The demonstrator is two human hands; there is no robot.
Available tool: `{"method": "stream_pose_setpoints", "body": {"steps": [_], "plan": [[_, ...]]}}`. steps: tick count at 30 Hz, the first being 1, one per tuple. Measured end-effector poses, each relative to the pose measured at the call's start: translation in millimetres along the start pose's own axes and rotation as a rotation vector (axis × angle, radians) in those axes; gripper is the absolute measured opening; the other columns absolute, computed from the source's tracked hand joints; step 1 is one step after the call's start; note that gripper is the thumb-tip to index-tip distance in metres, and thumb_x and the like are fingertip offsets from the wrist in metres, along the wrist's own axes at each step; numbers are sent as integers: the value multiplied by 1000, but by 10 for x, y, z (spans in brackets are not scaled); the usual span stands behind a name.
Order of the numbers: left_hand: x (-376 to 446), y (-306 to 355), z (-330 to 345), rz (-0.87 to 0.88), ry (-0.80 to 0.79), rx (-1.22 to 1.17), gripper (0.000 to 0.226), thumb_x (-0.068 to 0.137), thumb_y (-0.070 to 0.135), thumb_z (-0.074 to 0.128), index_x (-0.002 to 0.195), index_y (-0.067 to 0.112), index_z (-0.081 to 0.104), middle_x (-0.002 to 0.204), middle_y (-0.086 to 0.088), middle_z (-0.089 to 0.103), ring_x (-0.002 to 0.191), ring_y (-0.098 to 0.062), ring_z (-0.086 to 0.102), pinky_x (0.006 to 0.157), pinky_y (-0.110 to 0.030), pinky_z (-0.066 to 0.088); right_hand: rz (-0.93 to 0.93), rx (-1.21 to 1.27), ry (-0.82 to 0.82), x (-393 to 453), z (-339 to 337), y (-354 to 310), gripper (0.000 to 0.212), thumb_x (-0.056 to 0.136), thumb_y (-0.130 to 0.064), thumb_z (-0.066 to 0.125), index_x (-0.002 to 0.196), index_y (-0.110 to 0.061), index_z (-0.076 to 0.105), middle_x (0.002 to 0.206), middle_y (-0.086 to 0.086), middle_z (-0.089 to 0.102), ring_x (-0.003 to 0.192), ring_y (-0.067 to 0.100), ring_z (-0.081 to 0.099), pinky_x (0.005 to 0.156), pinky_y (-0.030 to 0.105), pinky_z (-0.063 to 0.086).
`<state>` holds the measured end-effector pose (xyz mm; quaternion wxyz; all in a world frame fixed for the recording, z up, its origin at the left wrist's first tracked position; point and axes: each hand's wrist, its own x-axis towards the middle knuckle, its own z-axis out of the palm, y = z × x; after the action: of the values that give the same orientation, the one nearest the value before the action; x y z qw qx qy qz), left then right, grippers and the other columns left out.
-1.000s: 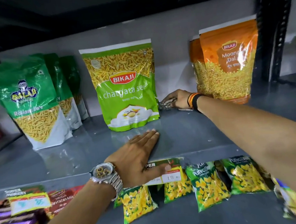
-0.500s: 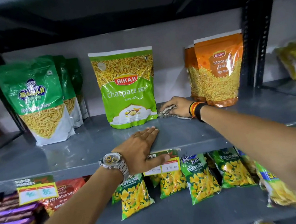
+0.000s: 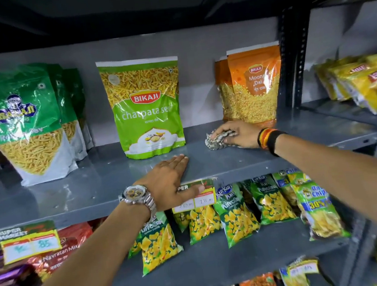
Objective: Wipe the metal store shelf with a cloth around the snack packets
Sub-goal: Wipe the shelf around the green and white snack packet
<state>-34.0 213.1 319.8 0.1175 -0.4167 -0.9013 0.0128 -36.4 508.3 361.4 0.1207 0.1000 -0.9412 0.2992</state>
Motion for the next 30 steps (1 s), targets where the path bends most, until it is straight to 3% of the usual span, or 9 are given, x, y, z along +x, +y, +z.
{"method": "stream_pose_setpoints", "body": {"steps": [3,6,9,12,17,20,23,26,30], "plan": [[-14,26,-13,-7,-17,16,102,94,78,35,164,6,15,173,-14,16,159,-27,22,128,-35,14,-14,78,-175,-435,-55,-136,36,89,-6,66,114,-32,71,107,-33,65,94,-12,63,78,3,45],[0,20,-22,-15,-17,11,102,95,78,34,164,6,16,173,-14,17,158,-26,22,128,-35,15,-10,157,-81,-428,-160,-251,34,88,-7,67,112,-30,71,102,-35,68,91,-22,61,74,-2,48],[19,2,-8,-13,-5,1,101,95,78,34,164,6,16,173,-13,17,159,-26,21,127,-35,14,87,129,118,-64,-148,-242,33,87,-1,66,115,-19,71,110,-12,70,93,-5,64,91,20,51],[23,-22,41,-12,-4,-7,103,94,80,33,165,8,15,173,-12,16,159,-25,21,127,-35,12,197,32,125,250,67,-134,35,88,4,62,114,-16,73,121,3,69,104,13,61,75,10,45],[31,-35,62,0,17,0,103,94,80,34,164,6,18,172,-14,19,158,-27,23,127,-35,15,124,10,36,87,166,-294,36,90,-5,64,105,-37,71,116,-12,69,108,11,62,94,24,47],[18,-12,25,-7,5,0,103,94,80,33,164,5,18,172,-14,18,158,-27,23,127,-35,15,69,-13,-95,-427,75,-373,41,90,-14,65,99,-54,65,108,-35,59,99,-9,56,80,13,41],[11,4,-1,-2,-3,-11,101,95,77,35,164,5,19,172,-15,19,158,-27,23,127,-36,16,103,-18,-171,-872,-200,-296,36,90,-22,66,111,-51,66,123,-26,63,111,3,61,90,25,46],[-3,24,-44,-8,-13,-6,100,95,77,37,164,6,19,172,-14,20,158,-26,24,127,-35,16,139,43,43,-912,-620,-83,34,90,-11,66,106,-40,72,121,-10,68,115,15,62,104,39,47],[-1,64,-73,-31,-54,10,107,89,83,31,165,8,17,173,-12,18,158,-26,24,127,-35,18,224,-4,223,-702,-878,206,40,89,6,60,100,-30,73,120,4,68,112,27,63,102,44,50]]}}
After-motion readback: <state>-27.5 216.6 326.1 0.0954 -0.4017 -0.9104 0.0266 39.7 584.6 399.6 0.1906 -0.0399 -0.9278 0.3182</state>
